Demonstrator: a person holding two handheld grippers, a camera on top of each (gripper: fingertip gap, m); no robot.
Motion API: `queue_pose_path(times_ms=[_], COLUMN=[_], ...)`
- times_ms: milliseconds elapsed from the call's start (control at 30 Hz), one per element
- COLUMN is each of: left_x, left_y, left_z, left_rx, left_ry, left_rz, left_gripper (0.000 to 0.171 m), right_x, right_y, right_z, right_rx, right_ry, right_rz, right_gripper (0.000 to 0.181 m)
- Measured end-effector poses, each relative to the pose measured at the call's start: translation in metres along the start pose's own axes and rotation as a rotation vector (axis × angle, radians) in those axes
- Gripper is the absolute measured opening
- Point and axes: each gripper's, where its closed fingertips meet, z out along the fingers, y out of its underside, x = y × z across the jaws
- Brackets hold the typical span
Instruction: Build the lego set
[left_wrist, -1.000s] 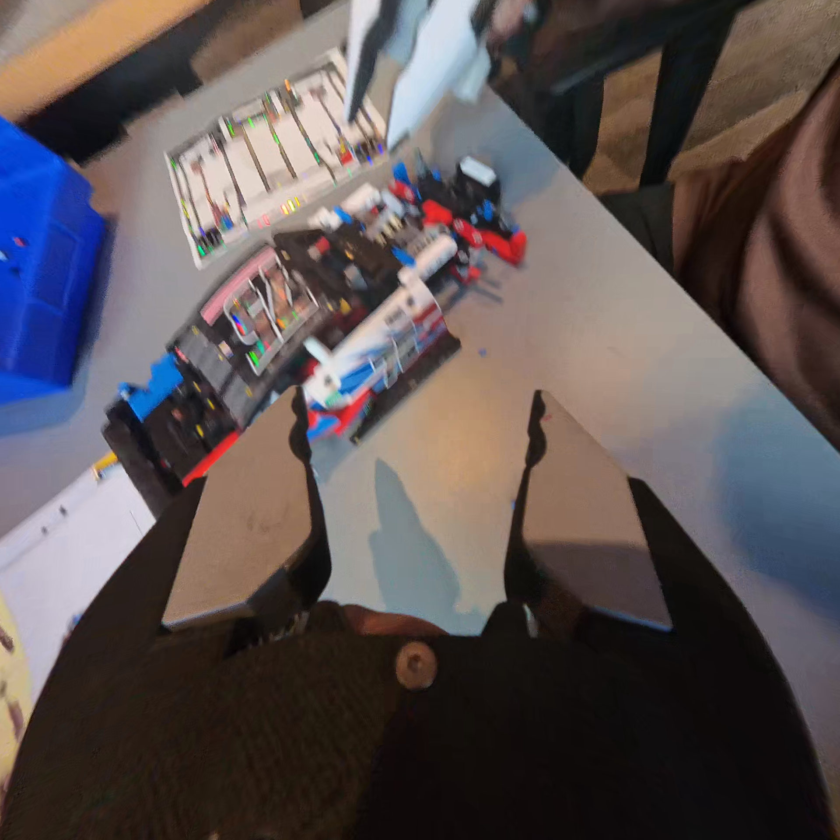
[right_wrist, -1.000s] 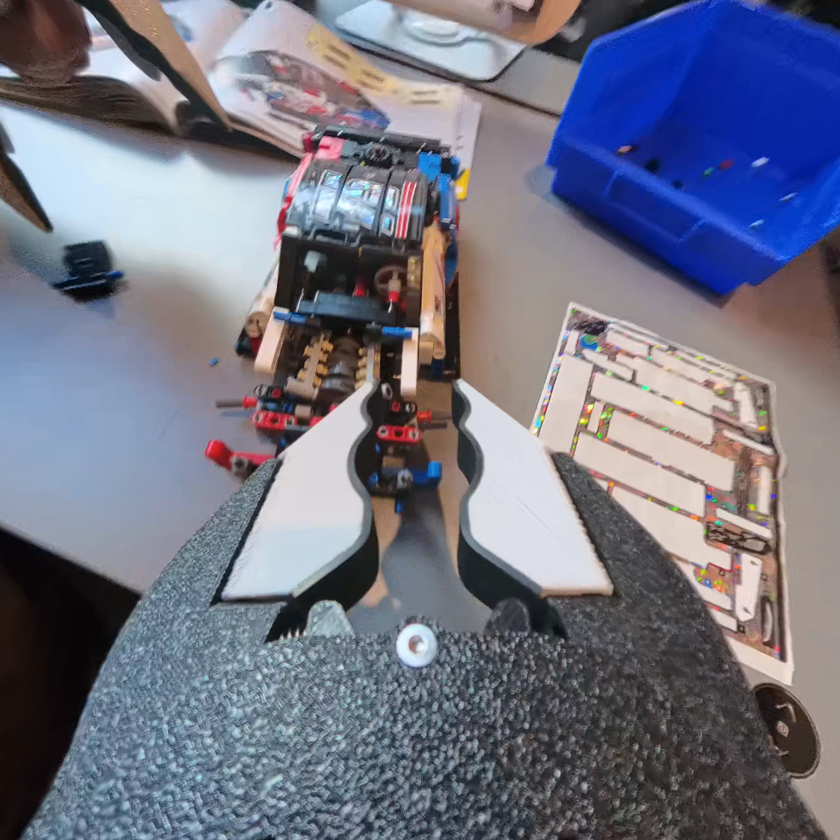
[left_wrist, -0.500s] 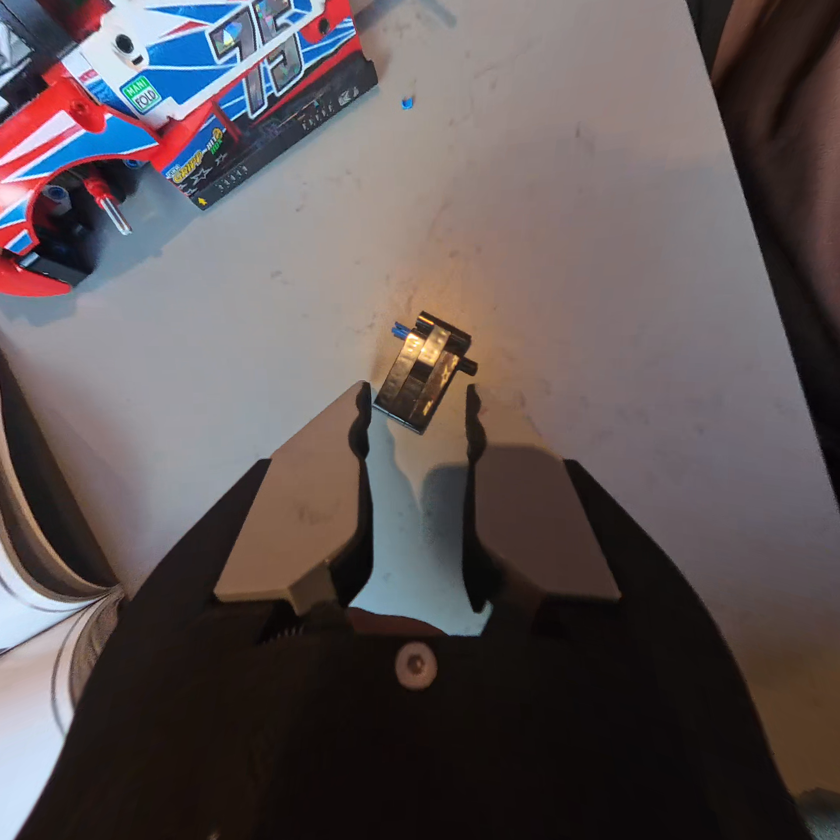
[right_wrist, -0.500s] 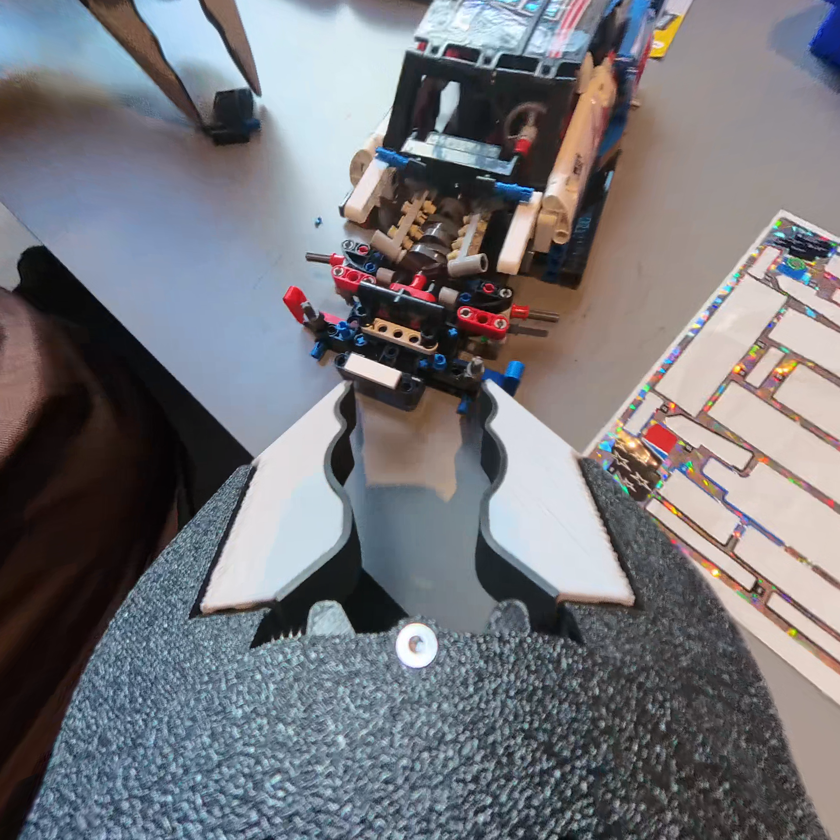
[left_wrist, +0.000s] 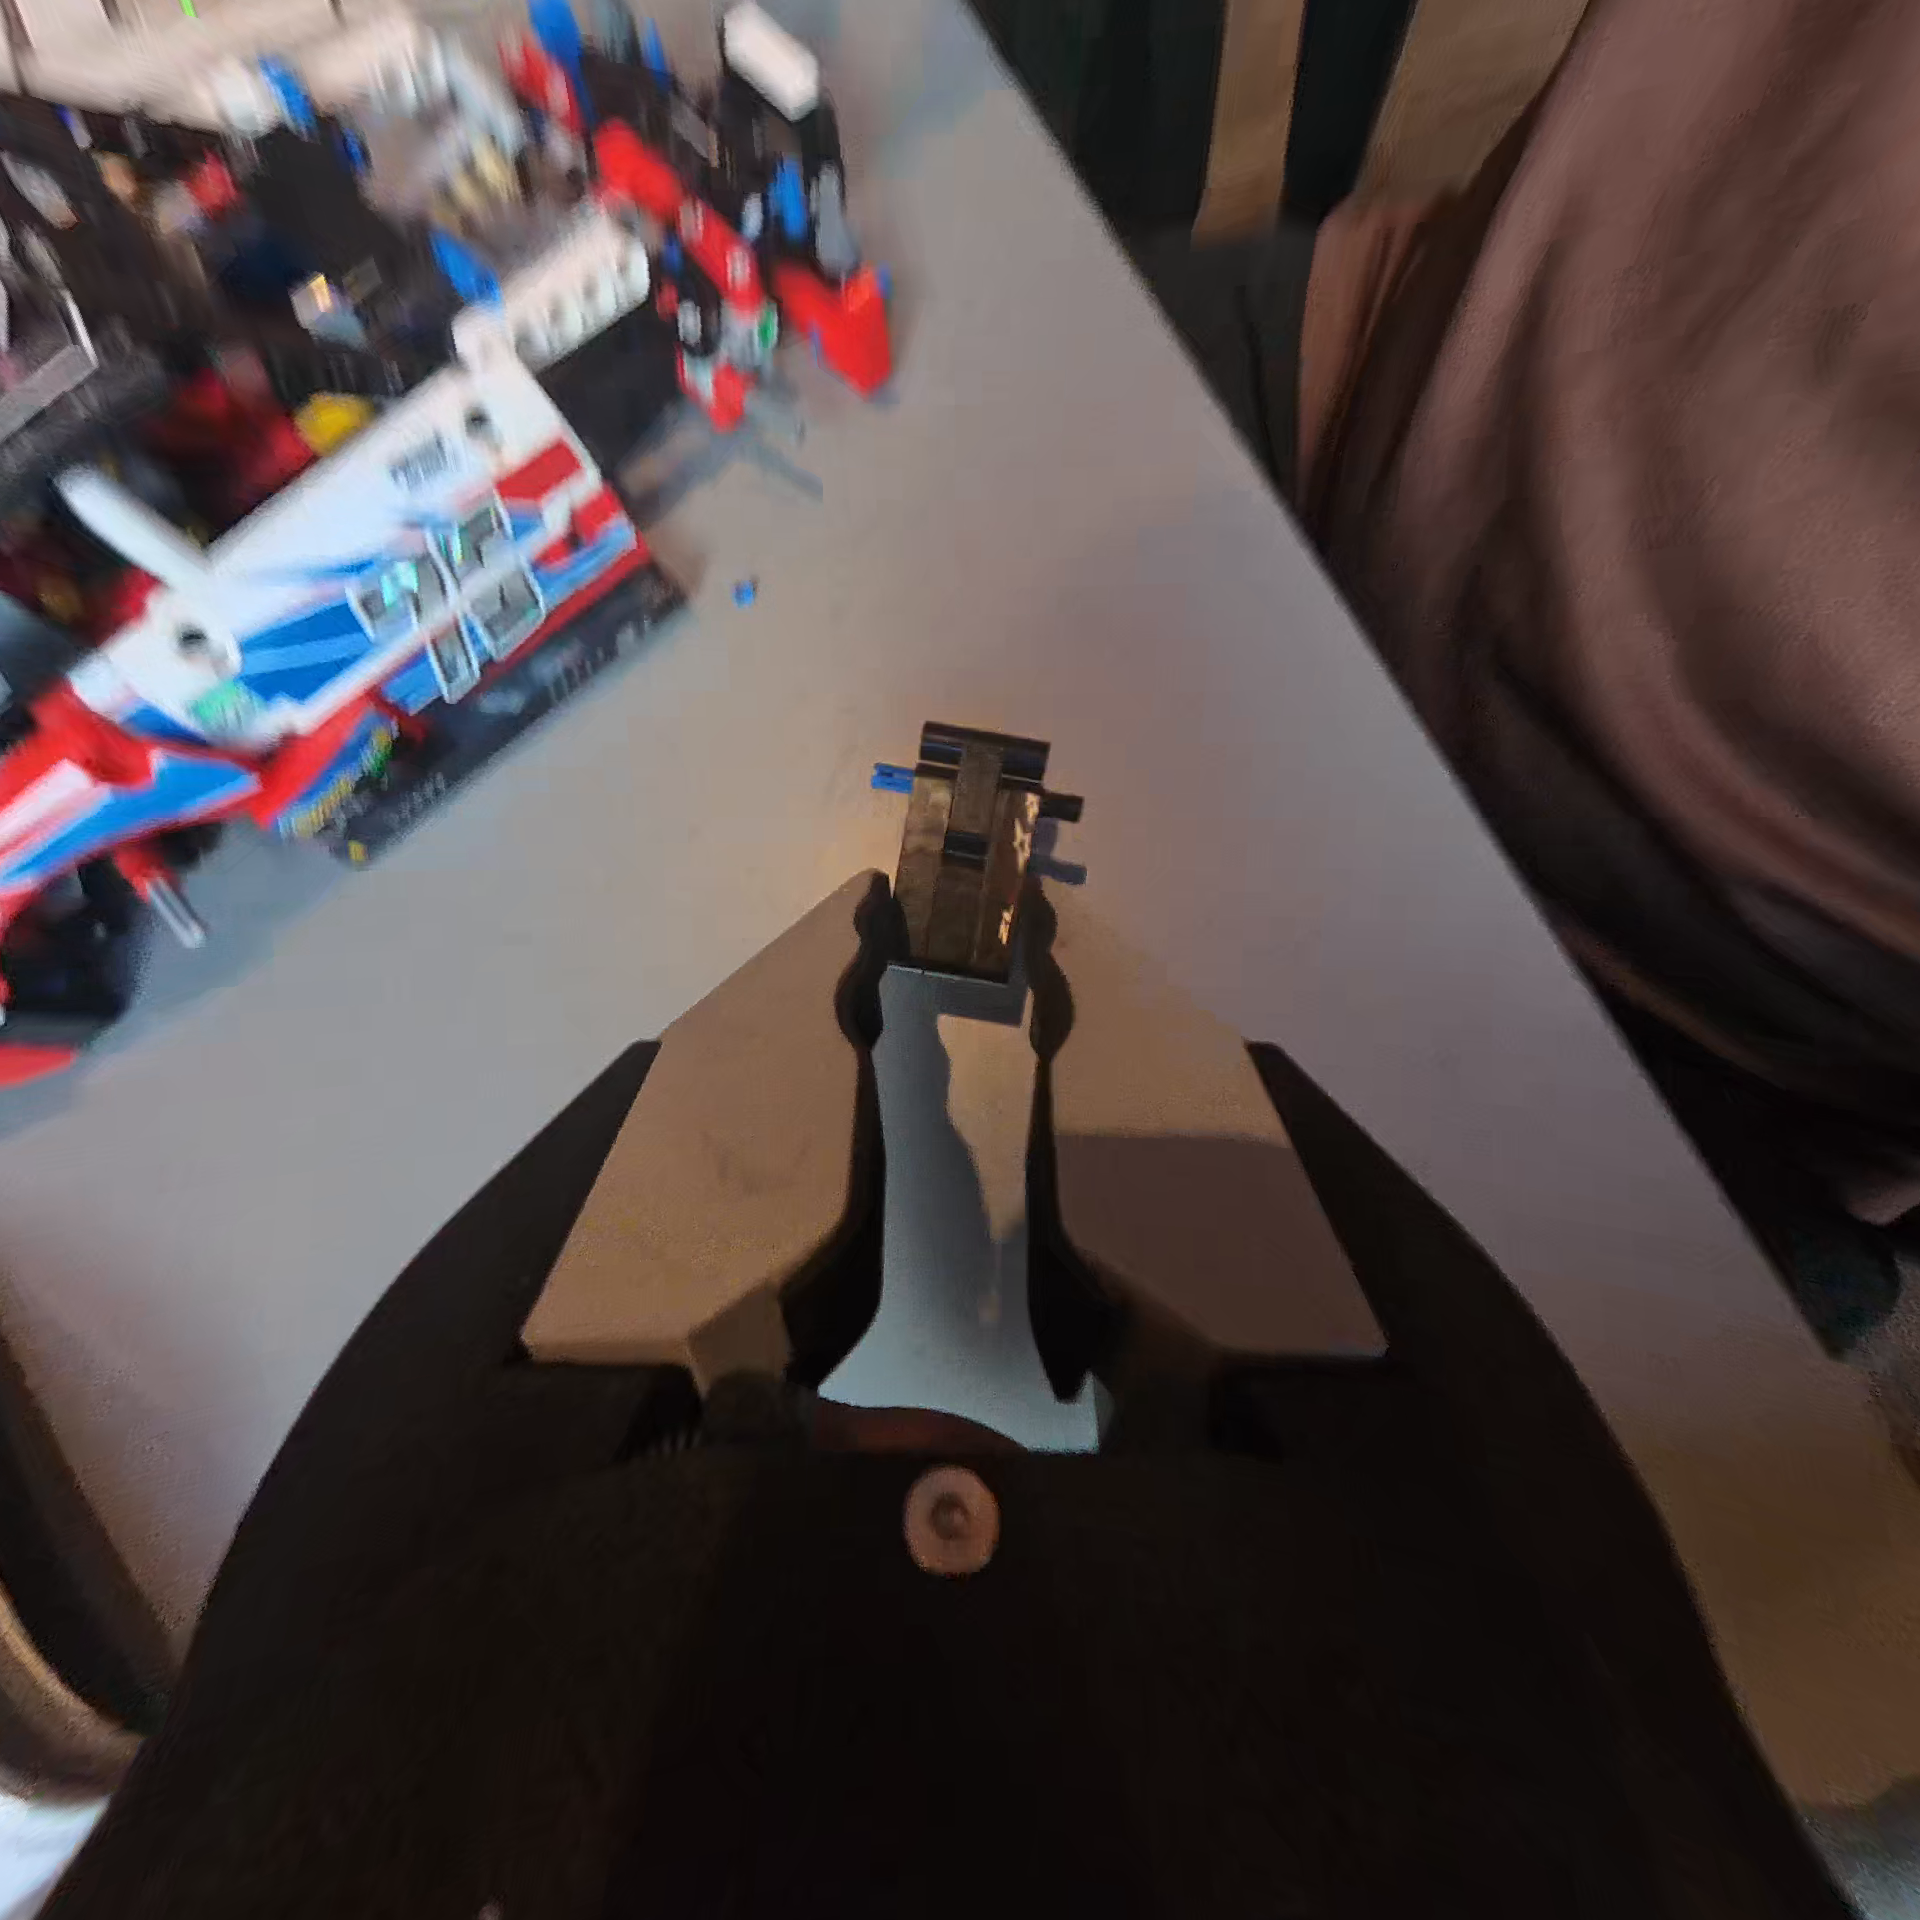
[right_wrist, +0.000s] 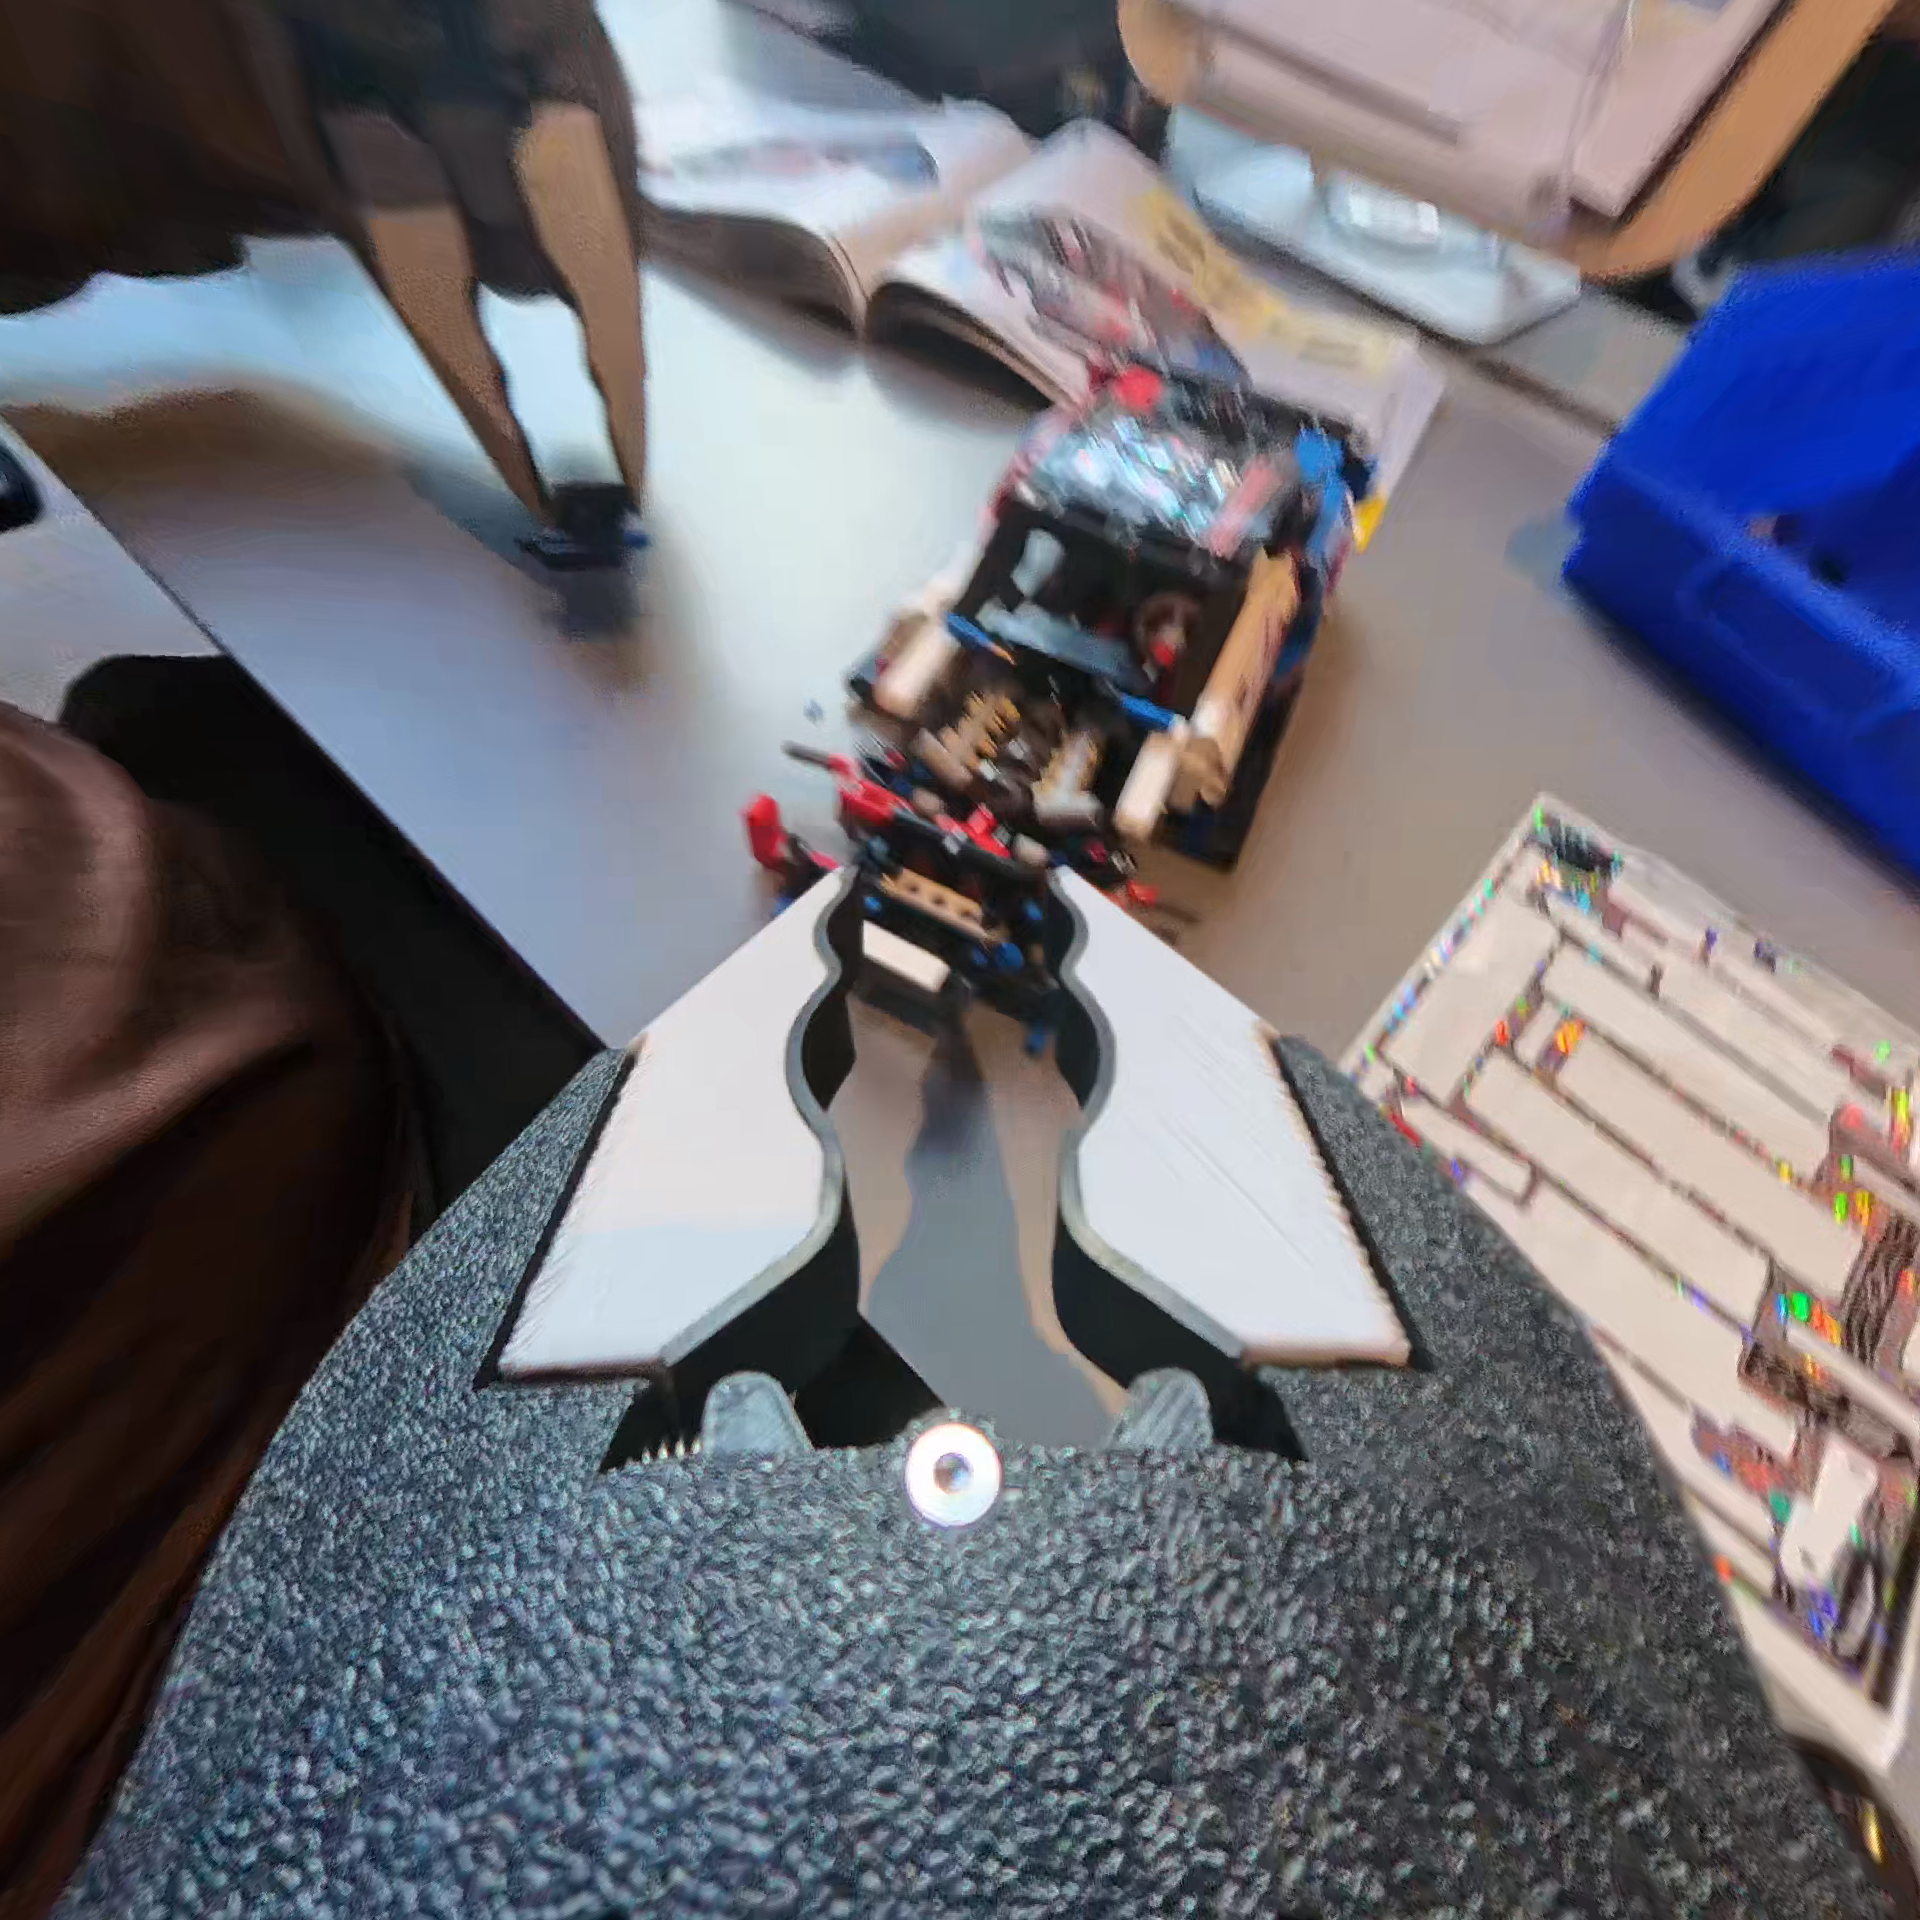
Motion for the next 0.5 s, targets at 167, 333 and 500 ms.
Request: queue_pose_path(times_ms=[167,333,500], left_x=[0.016,0.024,0.025], left_y=[-0.062,-0.092,-0.102], left_z=[0.008,0.027,0.042], left_rx=[0.197,0.182,0.163], left_ry=[0.127,0.263,0.342], left_rz=[0.055,0.113,0.132], left_gripper=[0.022,0.022,0.022], right_x=[-0.071,-0.107,-0.116], right_y=[-0.036,-0.045,-0.032], right_z=[0.013,0.034,0.044], right_rx=[0.100,0.084,0.027], right_ry=[-0.041,0.111,0.093], right_rz=[-0.347,-0.797,-0.992], right_gripper=[0.030,0.028,0.018])
